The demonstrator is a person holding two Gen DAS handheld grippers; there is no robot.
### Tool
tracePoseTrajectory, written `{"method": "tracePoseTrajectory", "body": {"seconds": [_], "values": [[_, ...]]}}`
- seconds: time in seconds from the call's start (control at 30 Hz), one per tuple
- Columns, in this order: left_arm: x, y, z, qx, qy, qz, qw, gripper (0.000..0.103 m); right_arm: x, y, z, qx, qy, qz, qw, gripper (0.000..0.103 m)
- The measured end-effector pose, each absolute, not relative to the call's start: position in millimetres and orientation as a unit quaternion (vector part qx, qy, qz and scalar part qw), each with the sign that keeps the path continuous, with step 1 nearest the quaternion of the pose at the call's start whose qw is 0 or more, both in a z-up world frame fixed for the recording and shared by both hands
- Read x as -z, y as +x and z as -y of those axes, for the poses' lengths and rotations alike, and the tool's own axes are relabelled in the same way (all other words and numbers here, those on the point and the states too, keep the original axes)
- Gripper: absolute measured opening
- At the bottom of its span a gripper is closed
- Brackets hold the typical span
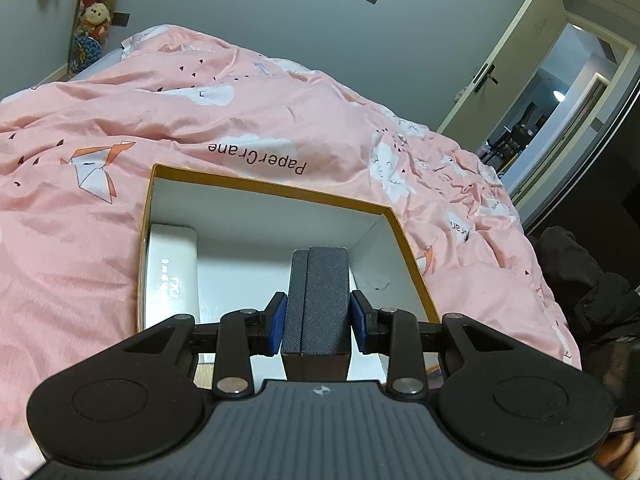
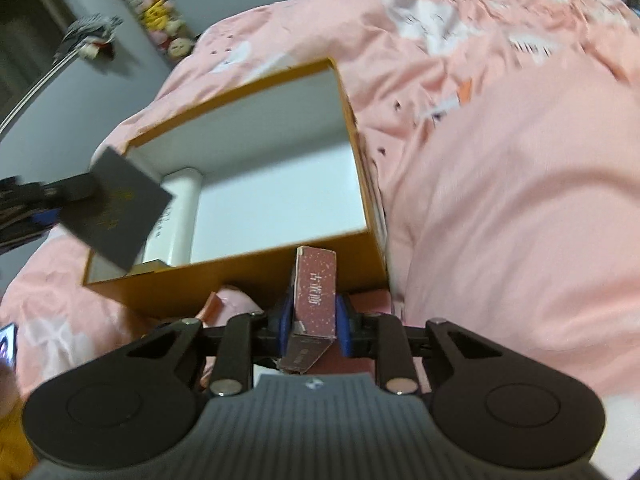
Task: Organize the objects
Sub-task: 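Lift the gray box with the left tool while the right tool grasps the brown card box, then carry the gray box and card box into the orange box with both tools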
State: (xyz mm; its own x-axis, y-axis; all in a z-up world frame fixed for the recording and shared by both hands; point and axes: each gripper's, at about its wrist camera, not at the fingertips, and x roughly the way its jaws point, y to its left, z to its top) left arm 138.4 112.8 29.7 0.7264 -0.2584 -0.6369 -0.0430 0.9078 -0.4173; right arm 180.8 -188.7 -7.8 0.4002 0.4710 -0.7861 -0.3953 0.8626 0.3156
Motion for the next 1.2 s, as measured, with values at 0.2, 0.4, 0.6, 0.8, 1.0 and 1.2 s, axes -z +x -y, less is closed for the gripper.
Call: {"method": "tracePoseTrajectory", "body": {"seconds": [0.2,0.4,0.6,0.8,1.0,1.2], "values": [[-24.3,150.0,-122.7,0.039,-0.226,-0.369,0.9,0.038,-48.5,188.0,190.5,-0.31,-0.015,-0.446,0.84,0.024],[-11.1,171.8,-128.4,0.015,-0.255,-0.373,0.892,0.038,-72.4,223.1,152.0,-0.354,-0.043,-0.393,0.848,0.024],[13.9,207.6,-133.0,-0.001,-0.272,-0.403,0.874,0.038,-23.5,280.6,92.1,-0.377,-0.052,-0.441,0.813,0.024],[32.2,229.7,-134.2,-0.026,-0.264,-0.406,0.875,0.038,17.9,318.4,61.8,-0.391,-0.036,-0.495,0.775,0.024],[50.1,243.5,-142.4,-0.049,-0.286,-0.409,0.865,0.038,37.2,351.1,46.7,-0.392,-0.005,-0.517,0.761,0.024],[55.0,245.9,-145.9,-0.056,-0.28,-0.418,0.863,0.04,47.6,374.1,35.4,-0.397,0.005,-0.528,0.751,0.024]]}}
